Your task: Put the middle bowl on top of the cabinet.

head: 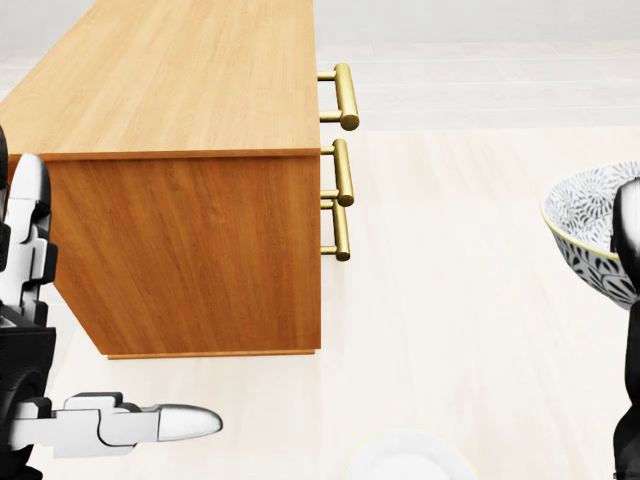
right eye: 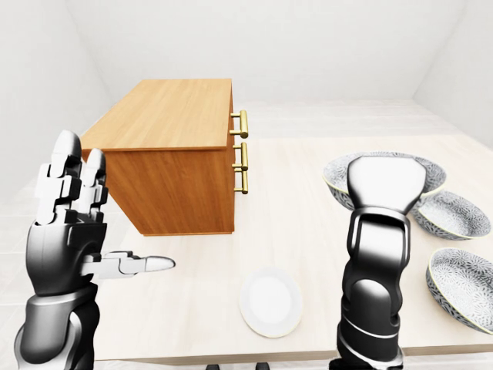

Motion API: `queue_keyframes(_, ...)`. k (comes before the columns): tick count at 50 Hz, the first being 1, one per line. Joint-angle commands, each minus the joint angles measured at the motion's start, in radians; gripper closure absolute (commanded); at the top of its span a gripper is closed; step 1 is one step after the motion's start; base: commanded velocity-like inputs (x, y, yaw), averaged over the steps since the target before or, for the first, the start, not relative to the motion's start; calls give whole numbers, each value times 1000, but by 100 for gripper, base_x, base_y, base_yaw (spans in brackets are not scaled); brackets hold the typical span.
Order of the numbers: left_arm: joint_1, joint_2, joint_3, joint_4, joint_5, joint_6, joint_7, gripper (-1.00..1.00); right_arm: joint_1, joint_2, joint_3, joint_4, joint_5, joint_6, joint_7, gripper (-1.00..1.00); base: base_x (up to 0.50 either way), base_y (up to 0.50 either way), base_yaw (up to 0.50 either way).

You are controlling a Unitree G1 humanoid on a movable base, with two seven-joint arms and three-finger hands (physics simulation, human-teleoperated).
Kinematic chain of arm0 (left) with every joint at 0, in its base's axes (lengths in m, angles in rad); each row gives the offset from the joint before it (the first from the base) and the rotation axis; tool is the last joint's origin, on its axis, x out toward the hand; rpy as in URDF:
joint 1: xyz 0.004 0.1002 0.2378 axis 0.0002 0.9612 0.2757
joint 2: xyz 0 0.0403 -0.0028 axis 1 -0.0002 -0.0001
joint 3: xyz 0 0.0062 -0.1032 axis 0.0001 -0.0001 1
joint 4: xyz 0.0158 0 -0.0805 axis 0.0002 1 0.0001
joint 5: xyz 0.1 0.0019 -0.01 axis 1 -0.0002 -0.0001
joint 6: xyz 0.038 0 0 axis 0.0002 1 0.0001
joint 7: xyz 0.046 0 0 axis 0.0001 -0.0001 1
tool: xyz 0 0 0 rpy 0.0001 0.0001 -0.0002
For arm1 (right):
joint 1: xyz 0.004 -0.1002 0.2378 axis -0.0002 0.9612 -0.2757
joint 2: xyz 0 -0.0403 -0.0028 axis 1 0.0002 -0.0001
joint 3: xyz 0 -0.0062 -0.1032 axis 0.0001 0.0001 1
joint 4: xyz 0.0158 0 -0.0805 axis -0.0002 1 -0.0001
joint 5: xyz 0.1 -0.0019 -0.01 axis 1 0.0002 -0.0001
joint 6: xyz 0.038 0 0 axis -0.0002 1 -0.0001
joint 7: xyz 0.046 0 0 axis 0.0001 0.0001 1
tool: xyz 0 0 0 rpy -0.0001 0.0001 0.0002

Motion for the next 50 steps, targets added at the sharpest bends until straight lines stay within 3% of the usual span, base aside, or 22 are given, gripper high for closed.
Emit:
queue_keyframes(1, -8, -2, 15, 6, -12, 0, 7, -100, -198, -26, 78, 202, -12, 0, 0, 100, 0, 0, 0)
queue_keyframes(11, -2, 0, 6, 15, -8, 0, -1, -100, -396, -63, 100, 339, -13, 0, 0, 100, 0, 0, 0)
queue_keyframes(30, -2, 1, -4, 27, 1, 0, -5, -100, -753, -63, 167, 711, 91, 0, -7, 100, 0, 0, 0)
queue_keyframes(50, -2, 0, 0, 27, -3, 0, -11, -100, -1094, -18, 235, 1207, 155, 0, -258, 100, 0, 0, 0)
